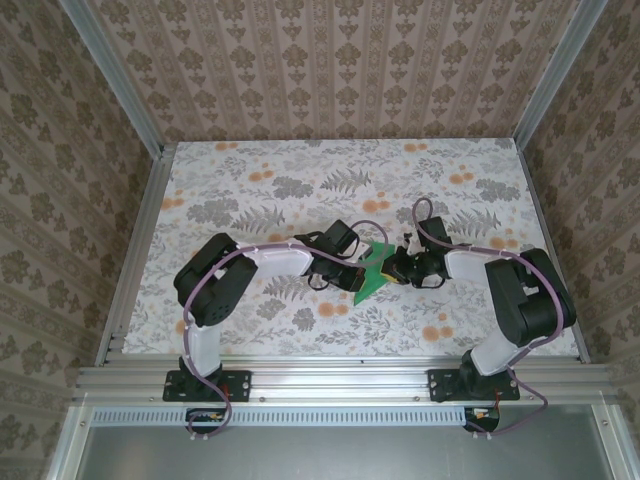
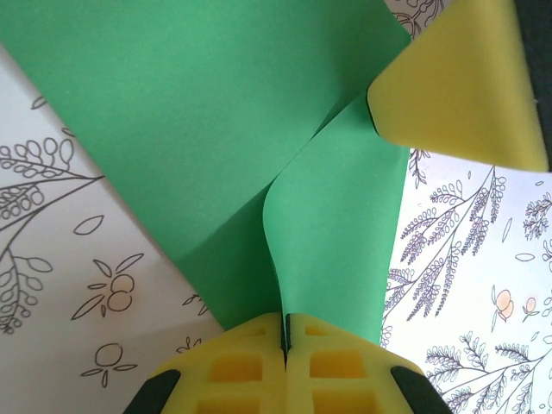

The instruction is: Fold a paper plane with a square sheet of paper (pick it up from the middle)

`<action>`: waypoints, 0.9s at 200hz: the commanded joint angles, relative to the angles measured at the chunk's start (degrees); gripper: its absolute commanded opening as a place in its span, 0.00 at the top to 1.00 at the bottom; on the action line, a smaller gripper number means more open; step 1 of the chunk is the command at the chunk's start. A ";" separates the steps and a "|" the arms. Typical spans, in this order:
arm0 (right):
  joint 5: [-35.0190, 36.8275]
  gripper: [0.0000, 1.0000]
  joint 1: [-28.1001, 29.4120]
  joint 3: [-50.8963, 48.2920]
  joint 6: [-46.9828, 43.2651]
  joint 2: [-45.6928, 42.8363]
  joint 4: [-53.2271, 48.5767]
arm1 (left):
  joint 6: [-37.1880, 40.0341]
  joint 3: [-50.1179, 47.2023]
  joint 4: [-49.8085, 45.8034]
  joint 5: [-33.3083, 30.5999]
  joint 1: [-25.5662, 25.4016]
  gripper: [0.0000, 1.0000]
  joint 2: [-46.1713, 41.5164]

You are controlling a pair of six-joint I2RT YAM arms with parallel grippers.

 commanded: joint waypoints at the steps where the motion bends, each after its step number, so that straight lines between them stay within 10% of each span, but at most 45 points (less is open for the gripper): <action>1: 3.48 0.88 -0.22 1.69 -1.47 2.30 -2.68 | 1.38 -0.65 -6.93 -0.84 -0.47 1.00 2.64; 180: 9.95 0.89 -2.27 4.43 -5.20 5.17 -9.78 | 1.47 0.67 -7.91 -0.64 -0.94 1.00 2.95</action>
